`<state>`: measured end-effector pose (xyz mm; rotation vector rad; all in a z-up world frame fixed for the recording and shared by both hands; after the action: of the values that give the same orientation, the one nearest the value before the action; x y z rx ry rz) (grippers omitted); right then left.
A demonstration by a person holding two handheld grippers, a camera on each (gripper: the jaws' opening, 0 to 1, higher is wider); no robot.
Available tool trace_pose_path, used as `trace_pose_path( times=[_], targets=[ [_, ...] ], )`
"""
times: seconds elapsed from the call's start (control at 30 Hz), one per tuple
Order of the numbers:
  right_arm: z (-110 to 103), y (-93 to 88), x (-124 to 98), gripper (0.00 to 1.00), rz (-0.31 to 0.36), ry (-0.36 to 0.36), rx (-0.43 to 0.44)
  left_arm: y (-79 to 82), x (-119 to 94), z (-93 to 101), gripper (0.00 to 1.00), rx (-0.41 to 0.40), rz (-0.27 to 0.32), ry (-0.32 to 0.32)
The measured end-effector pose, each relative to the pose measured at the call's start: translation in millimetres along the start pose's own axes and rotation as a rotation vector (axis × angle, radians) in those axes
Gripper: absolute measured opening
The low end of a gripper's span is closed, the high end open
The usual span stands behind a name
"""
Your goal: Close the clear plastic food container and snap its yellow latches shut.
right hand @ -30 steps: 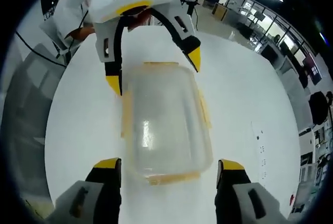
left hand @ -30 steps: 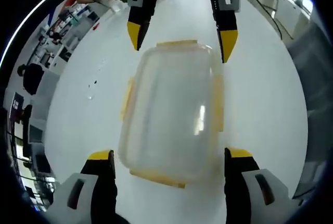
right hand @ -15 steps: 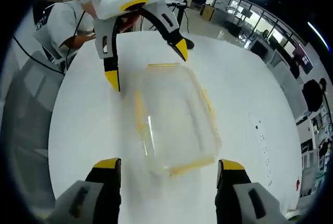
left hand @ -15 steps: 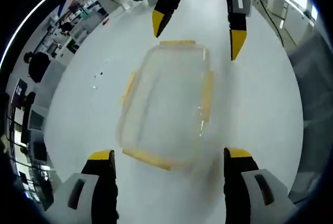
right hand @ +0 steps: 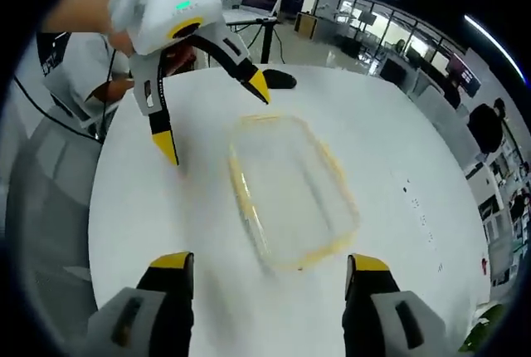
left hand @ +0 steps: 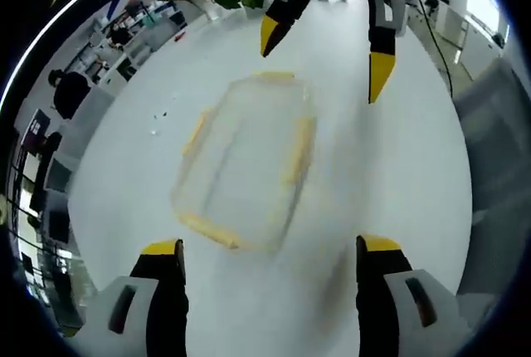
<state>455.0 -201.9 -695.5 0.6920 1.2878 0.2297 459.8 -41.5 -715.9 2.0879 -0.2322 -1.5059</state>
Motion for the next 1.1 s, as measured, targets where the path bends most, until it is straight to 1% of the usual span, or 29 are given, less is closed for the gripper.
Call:
trace_pose_path(
  times=[0.17,0.37,0.47,0.57,0.63,0.83,0.9,0.93,1.03,1.1],
  targets=[
    [-8.6,-0.8,-5.2,0.74,0.019,-0.016,0.024,-4.8,-6.2,6.0,0.83,-0.045,0.016,0.013],
    [-20.0,-5.8,-11.9,0.73,0.041,-0.031,0.058,-5.5,-16.3,13.5,0.82,-0.062,0.039,0.033],
    [-25.0,-8.1,-17.7,0.73,0.062,-0.044,0.080,-4.3,-24.1,18.0,0.83,-0.063,0.063,0.050],
    [-31.7,-14.2,-22.4,0.73,0.074,-0.056,0.096,-4.6,-30.2,22.2,0.83,-0.090,0.090,0.058],
    [-38.1,-19.8,-25.3,0.73,0.078,-0.062,0.106,-7.6,-33.5,25.5,0.83,-0.108,0.098,0.064],
    [-57.0,-36.7,-31.0,0.73,0.090,-0.075,0.147,-15.9,-39.2,41.7,0.83,-0.160,0.129,0.053],
    [-61.5,-39.3,-33.3,0.73,0.102,-0.080,0.166,-17.9,-41.7,45.8,0.83,-0.170,0.135,0.055],
    [-65.0,-40.6,-35.4,0.72,0.111,-0.085,0.167,-19.1,-43.4,48.7,0.83,-0.176,0.144,0.056],
    [-71.7,-42.0,-40.7,0.69,0.133,-0.114,0.162,-24.3,-46.7,55.8,0.82,-0.182,0.146,0.059],
    [-75.5,-42.0,-42.2,0.70,0.158,-0.125,0.185,-27.6,-48.8,60.9,0.82,-0.188,0.148,0.060]
  ],
)
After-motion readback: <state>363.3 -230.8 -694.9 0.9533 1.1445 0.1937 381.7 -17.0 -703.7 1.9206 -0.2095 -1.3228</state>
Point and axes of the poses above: the point that each gripper's makers call its tool centre point, and the gripper's own axes: x roughly forward along the fingers, z roughly to its right, y roughly out of its top, the point moved 3 cm from there along -x, roughly backward along the fingers, and after that the axes turned 4 degrees about z, right-handed, at the moved point
